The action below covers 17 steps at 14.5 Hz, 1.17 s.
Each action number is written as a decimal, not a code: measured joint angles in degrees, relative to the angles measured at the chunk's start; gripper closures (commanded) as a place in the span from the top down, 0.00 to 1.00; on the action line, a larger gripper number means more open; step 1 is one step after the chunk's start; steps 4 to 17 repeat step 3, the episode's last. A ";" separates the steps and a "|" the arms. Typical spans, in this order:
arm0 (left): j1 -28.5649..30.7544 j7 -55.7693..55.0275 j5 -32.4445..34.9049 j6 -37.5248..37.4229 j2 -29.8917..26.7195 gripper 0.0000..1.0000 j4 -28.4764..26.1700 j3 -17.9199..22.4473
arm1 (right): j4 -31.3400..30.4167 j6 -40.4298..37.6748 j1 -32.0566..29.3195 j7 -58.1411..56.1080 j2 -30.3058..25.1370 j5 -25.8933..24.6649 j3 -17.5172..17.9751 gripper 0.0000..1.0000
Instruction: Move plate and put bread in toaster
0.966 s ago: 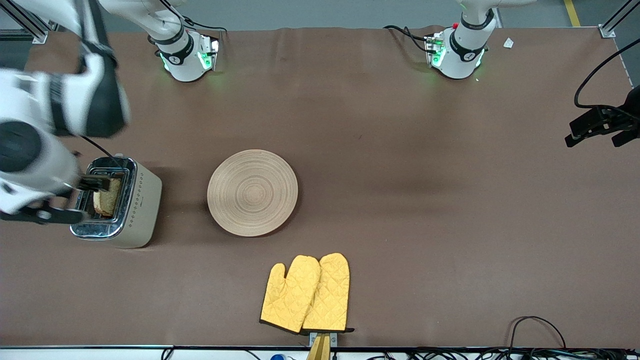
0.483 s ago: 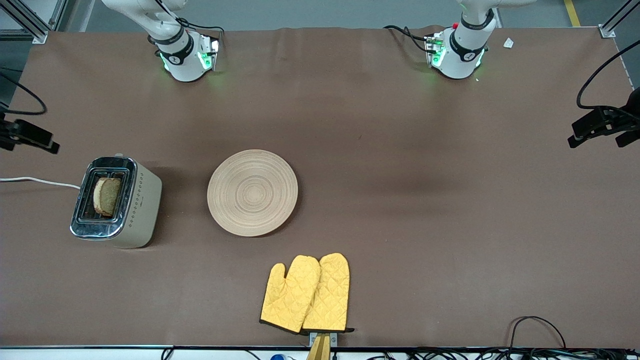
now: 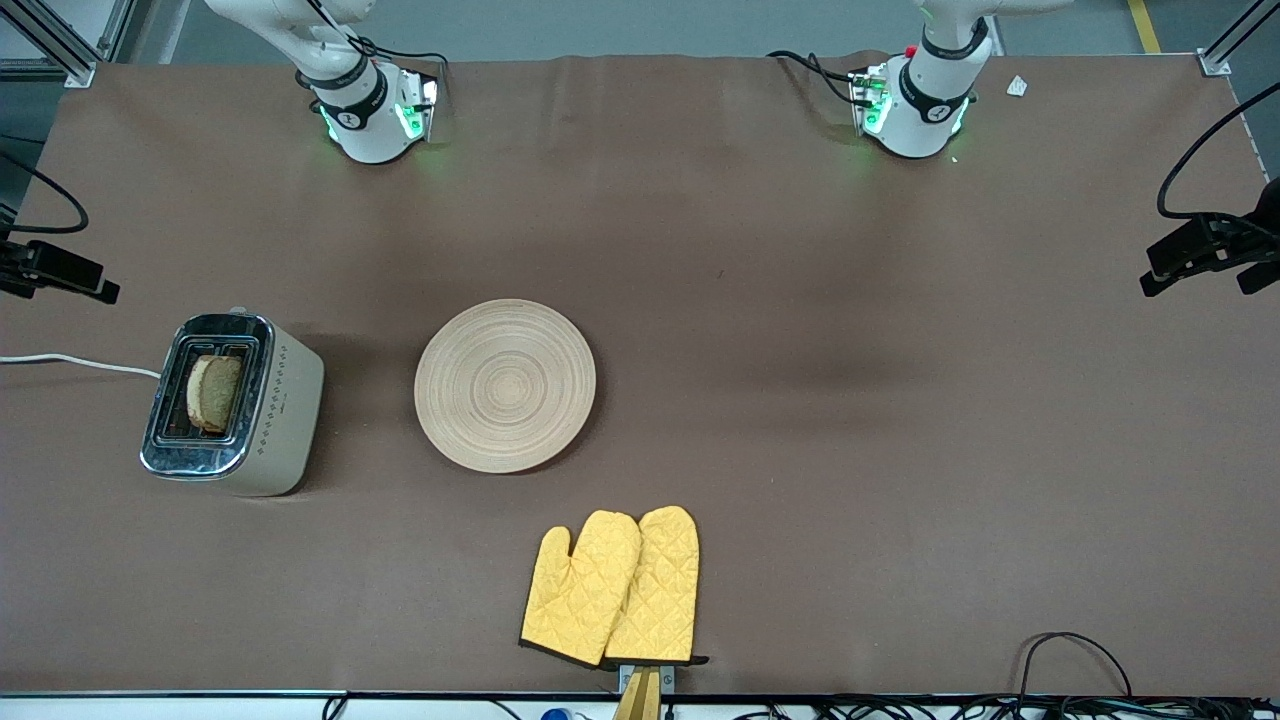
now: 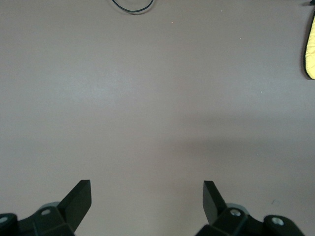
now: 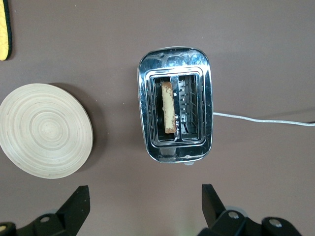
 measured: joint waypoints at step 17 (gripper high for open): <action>-0.02 0.00 0.00 0.00 0.00 1.00 0.00 -0.01 | -0.36 1.06 -0.03 0.00 -0.07 -0.06 -0.01 1.00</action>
